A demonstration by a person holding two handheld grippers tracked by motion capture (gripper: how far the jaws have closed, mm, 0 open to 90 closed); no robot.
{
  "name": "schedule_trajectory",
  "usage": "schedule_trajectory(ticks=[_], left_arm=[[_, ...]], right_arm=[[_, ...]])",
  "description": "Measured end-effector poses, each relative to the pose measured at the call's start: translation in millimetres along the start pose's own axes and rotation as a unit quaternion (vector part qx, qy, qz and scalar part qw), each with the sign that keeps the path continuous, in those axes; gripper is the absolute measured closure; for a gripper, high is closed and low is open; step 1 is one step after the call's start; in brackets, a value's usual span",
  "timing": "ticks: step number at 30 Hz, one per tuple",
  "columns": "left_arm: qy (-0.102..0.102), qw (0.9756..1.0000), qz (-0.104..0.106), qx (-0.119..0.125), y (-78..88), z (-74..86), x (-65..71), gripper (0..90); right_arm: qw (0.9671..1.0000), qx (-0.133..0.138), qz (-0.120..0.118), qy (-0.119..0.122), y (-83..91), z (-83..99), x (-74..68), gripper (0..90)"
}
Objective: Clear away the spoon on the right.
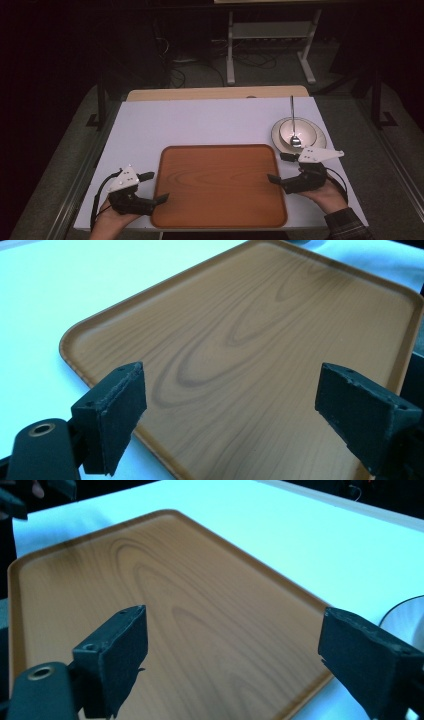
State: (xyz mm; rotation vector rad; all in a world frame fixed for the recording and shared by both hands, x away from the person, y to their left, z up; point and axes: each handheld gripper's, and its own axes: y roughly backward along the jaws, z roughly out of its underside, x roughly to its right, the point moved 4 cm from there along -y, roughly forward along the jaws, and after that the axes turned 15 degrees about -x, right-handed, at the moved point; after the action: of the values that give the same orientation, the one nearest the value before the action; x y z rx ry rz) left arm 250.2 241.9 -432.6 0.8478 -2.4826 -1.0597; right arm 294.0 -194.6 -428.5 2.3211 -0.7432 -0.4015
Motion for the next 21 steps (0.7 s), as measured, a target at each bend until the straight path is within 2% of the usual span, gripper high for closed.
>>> schedule_trajectory(ticks=[2,9,21], left_arm=[[0.000,1.0000,0.001,-0.002,-0.6,0.0,0.0,12.7],[0.001,1.0000,0.002,0.005,2.5,3.2,-0.7,12.7],[0.003,1.0000,0.002,0.009,4.6,2.9,-0.8,12.7]], right_arm=[[1.0000,0.003,0.005,-0.004,1.7,-3.2,5.0,12.2],[0.9998,0.001,0.019,-0.001,3.9,-11.4,9.5,12.1],[0.9997,-0.001,0.024,0.000,2.2,-19.3,14.2,12.1]])
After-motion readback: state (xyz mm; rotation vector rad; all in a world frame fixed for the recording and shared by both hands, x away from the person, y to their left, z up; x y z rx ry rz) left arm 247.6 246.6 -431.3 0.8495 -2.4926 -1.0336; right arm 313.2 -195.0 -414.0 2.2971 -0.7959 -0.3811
